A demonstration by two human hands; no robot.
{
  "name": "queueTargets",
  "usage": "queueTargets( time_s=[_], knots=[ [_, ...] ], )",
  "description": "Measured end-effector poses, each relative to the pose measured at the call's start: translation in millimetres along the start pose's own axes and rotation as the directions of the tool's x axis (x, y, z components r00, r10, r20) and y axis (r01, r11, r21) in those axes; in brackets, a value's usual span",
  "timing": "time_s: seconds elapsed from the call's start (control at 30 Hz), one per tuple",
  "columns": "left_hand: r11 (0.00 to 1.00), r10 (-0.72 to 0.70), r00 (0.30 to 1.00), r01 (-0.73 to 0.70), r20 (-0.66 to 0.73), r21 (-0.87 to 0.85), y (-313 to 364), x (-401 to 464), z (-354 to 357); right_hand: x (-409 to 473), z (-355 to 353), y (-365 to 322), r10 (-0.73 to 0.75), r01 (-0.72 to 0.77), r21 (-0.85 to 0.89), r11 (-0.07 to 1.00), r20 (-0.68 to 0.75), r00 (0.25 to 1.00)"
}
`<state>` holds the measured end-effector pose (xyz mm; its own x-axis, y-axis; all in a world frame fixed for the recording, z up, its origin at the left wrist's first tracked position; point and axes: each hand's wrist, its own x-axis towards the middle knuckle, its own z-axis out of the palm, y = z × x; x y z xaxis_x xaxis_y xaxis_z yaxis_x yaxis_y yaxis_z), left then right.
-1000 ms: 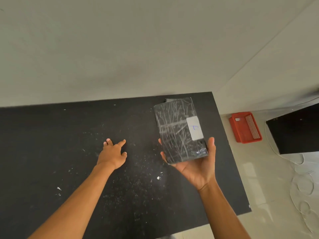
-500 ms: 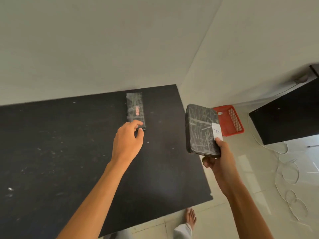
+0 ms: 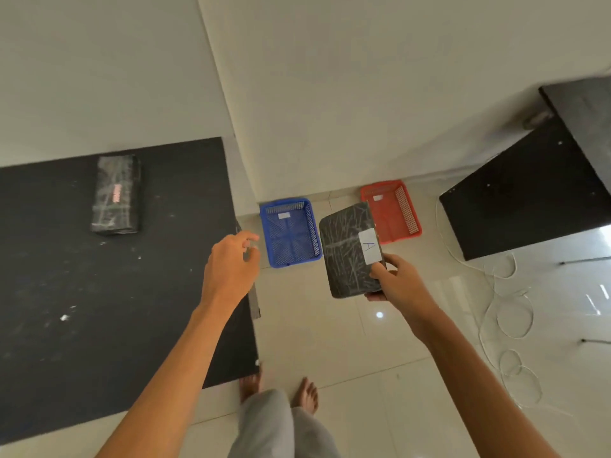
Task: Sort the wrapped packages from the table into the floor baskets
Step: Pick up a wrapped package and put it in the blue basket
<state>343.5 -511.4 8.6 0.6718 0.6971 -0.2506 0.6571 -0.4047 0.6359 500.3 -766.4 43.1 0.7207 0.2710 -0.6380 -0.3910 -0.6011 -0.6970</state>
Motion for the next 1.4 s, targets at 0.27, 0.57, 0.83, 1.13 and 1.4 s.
queueTargets(
  time_s=[0.27,0.57,0.83,1.13,1.4],
  knots=[
    [0.992,-0.129,0.991,0.129,-0.020,-0.014,32.0,74.5,67.9,130.4,-29.9,-21.8,0.069,-0.067,-0.037,0.997,0.064,0.996],
    [0.910,-0.413,0.911,0.413,0.025,-0.040,-33.5,209.1,223.0,358.6,27.3,19.4,0.185,-0.124,-0.276,0.953,0.207,0.961],
    [0.804,-0.595,0.792,0.591,0.140,0.073,-237.9,326.7,414.2,581.4,158.9,182.6,0.176,-0.077,-0.308,0.948,0.309,0.935],
    [0.858,-0.499,0.804,0.406,0.323,0.314,-349.4,338.8,515.3,692.4,264.5,297.1,-0.141,0.299,-0.387,0.872,0.387,0.911],
    [0.776,-0.474,0.849,0.279,0.232,0.565,-357.3,347.1,531.0,713.8,273.5,328.0,-0.086,0.448,-0.587,0.674,0.540,0.837]
  ],
)
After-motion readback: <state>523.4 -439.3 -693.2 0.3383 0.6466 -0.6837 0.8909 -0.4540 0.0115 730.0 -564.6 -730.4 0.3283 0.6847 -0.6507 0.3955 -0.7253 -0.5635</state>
